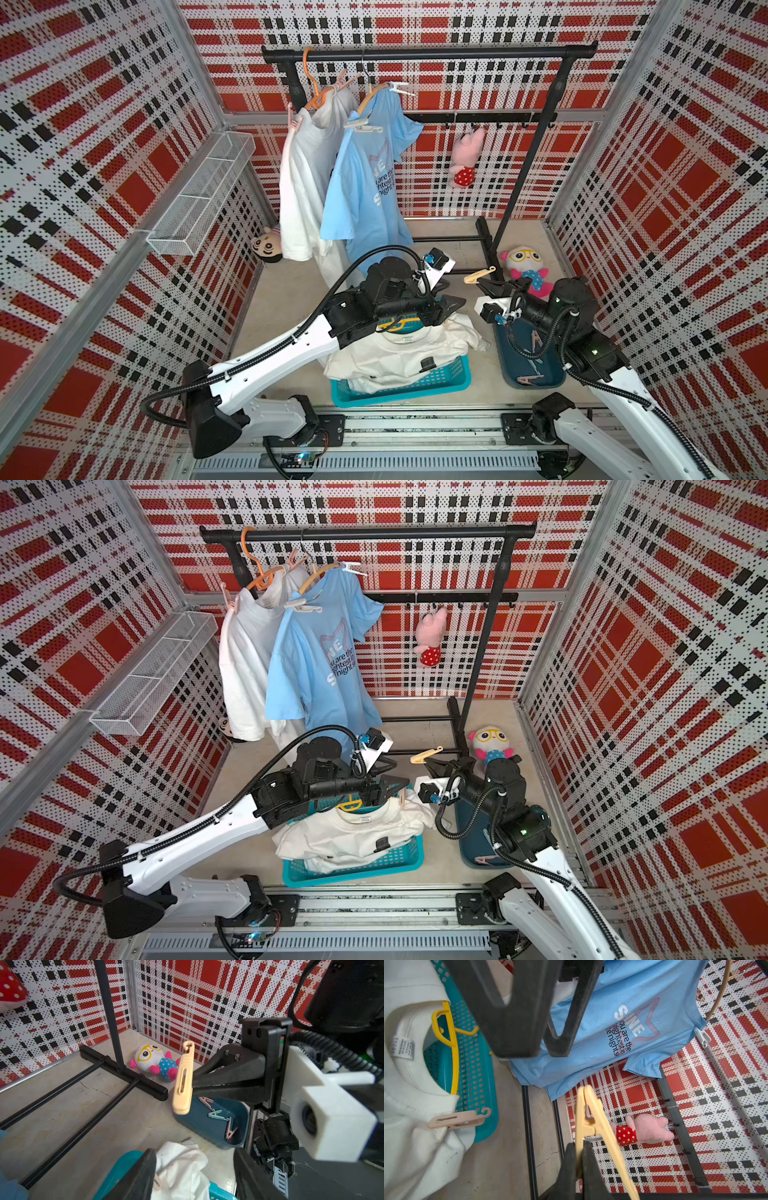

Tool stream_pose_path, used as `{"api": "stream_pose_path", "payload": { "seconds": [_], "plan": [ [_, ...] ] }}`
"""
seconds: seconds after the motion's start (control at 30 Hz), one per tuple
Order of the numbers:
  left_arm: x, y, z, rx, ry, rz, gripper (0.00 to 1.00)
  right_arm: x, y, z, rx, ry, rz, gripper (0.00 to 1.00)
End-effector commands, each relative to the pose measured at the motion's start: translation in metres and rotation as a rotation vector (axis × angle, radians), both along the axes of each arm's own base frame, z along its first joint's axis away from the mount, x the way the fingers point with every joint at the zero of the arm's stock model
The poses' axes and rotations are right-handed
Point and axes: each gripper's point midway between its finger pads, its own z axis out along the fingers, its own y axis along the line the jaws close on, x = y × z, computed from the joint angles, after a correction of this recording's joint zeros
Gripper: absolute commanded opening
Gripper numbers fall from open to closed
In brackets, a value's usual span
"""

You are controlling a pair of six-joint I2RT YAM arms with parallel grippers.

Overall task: Use clothespins to secure the t-shirt on both sides of the hanger
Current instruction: Pick up the clothespin from the storage box.

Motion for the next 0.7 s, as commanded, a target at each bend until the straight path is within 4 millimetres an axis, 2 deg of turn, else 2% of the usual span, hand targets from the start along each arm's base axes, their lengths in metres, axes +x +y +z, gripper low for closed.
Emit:
{"api": "stream_pose_path", "payload": {
  "seconds": [0.0,0.27,0.5,0.67],
  "plan": [
    [0.001,-0.004,0.001,0.028,-0.032,-0.018,0.61,-0.012,0.007,0.011,-0.062,-0.079,0.072,0.00],
    [0.014,-0.011,-0.005,0.088,-0.099,-0.031,0.58,-0.018,0.025,0.004,-0.151,-0.063,0.126,0.00],
    [0.019,-0.010,-0.005,0.090,-0.083,-0.043,0.45,-0.013,0.027,-0.008,-0.228,-0.039,0.121,0.00],
    [0.019,-0.003,-0.009,0.107,-0.072,-0.035,0.41,-0.011,0.027,-0.014,-0.237,-0.043,0.118,0.00]
  ]
}}
